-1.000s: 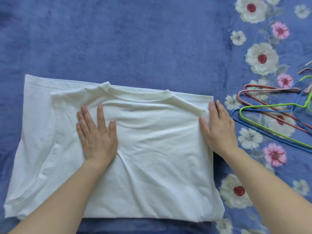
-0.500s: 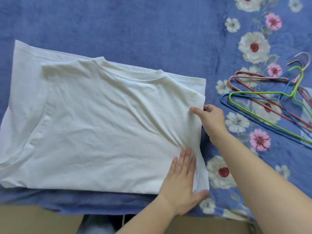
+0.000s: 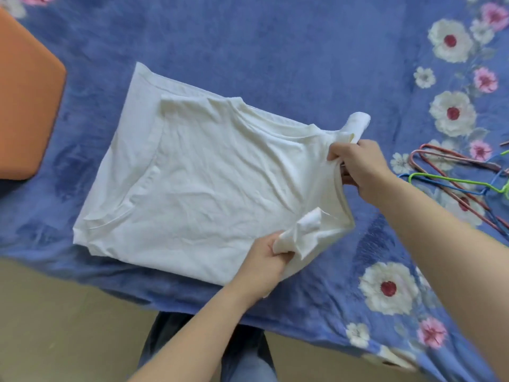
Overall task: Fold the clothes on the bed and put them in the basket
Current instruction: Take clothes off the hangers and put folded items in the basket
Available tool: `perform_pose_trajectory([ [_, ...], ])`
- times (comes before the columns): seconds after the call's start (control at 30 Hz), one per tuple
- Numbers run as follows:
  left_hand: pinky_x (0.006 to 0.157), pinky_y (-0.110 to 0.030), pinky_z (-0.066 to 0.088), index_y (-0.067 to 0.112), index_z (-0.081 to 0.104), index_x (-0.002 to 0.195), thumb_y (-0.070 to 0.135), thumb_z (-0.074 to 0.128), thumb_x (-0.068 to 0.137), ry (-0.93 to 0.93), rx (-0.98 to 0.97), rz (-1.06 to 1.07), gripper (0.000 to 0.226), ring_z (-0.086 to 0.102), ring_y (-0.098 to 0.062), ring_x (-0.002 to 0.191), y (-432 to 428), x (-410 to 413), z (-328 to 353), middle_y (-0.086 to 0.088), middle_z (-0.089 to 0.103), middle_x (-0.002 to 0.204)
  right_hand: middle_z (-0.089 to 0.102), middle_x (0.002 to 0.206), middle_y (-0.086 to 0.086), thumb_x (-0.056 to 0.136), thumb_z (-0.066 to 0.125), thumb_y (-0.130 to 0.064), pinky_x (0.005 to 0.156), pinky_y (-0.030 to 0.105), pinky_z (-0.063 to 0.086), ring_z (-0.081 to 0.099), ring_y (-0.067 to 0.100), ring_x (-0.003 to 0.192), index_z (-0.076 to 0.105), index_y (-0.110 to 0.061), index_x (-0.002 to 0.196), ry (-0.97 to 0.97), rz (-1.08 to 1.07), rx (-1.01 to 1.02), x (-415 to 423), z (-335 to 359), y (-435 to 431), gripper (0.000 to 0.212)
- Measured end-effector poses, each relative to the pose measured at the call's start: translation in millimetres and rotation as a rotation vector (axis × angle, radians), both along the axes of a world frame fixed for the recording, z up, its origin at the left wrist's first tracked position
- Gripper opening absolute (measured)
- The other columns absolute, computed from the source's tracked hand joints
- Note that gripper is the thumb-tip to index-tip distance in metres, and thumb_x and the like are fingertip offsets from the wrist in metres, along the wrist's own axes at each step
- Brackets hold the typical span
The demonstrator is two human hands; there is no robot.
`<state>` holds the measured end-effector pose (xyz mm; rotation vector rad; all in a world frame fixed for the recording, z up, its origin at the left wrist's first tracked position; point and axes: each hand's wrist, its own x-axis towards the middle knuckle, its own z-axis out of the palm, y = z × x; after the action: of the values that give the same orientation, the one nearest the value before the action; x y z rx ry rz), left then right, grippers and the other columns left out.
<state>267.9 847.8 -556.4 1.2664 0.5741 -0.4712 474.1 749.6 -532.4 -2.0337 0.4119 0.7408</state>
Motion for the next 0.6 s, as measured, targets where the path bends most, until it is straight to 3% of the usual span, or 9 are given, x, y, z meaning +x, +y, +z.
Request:
perform_pose_trajectory([
  [0.07,0.075,-0.023,0.053,0.012,0.072,0.105,0.006,0.063,0.091,0.049,-0.052,0.156,0.017,0.068,-0.011,0.090,43.1,-5.3,13.2,-0.001,0.074,0.099,0.041,0.060,0.006,0.075,0.058,-0.003,0.041,0.019,0.038,0.040,0.019,0.044,0.050,-0.010,0.075,0.020,-0.021,0.062,3.8,12.6,36.0,0.011],
  [0.17,0.090,-0.035,0.054,0.017,0.070,0.111,0.004,0.076,0.075,0.058,-0.072,0.408,0.038,0.067,-0.020,0.106,105.5,-24.5,24.0,-0.005,0.073,0.111,0.048,0.051,0.005,0.078,0.056,-0.003,0.040,0.018,0.041,0.050,0.018,0.037,0.047,-0.012,0.074,0.044,-0.009,0.136,3.1,25.5,98.1,0.013],
  [0.3,0.076,-0.027,0.058,0.015,0.067,0.106,-0.018,0.062,0.075,0.114,-0.109,0.686,0.045,0.071,-0.017,0.094,169.4,-52.0,26.9,-0.003,0.075,0.099,0.053,0.055,0.007,0.079,0.056,-0.003,0.041,0.019,0.045,0.056,0.017,0.038,0.048,-0.012,0.077,0.042,0.057,0.205,-7.0,30.6,181.5,0.012],
  [0.43,0.079,-0.034,0.058,0.015,0.065,0.111,-0.017,0.056,0.079,0.234,-0.116,0.813,0.046,0.071,-0.020,0.094,208.9,-75.3,13.8,-0.005,0.074,0.102,0.057,0.063,0.012,0.083,0.054,-0.005,0.044,0.023,0.050,0.060,0.021,0.045,0.052,-0.009,0.080,0.042,0.145,0.227,-21.9,18.7,249.4,0.005],
  [0.5,0.083,-0.039,0.055,0.010,0.064,0.114,-0.017,0.055,0.080,0.358,-0.092,0.844,0.045,0.068,-0.025,0.097,222.4,-88.1,-0.6,-0.009,0.073,0.104,0.064,0.076,0.015,0.089,0.055,-0.012,0.057,0.028,0.056,0.066,0.024,0.061,0.058,-0.006,0.089,0.104,0.247,0.270,-31.3,5.3,273.7,0.007],
  [0.6,0.077,-0.035,0.055,0.002,0.064,0.110,-0.015,0.054,0.083,0.516,-0.001,0.747,0.033,0.066,-0.027,0.089,235.5,-104.3,-16.2,-0.010,0.072,0.089,0.068,0.091,0.011,0.089,0.058,-0.017,0.071,0.033,0.055,0.065,0.021,0.077,0.064,-0.008,0.091,0.120,0.404,0.186,-45.7,-17.6,288.0,0.012],
])
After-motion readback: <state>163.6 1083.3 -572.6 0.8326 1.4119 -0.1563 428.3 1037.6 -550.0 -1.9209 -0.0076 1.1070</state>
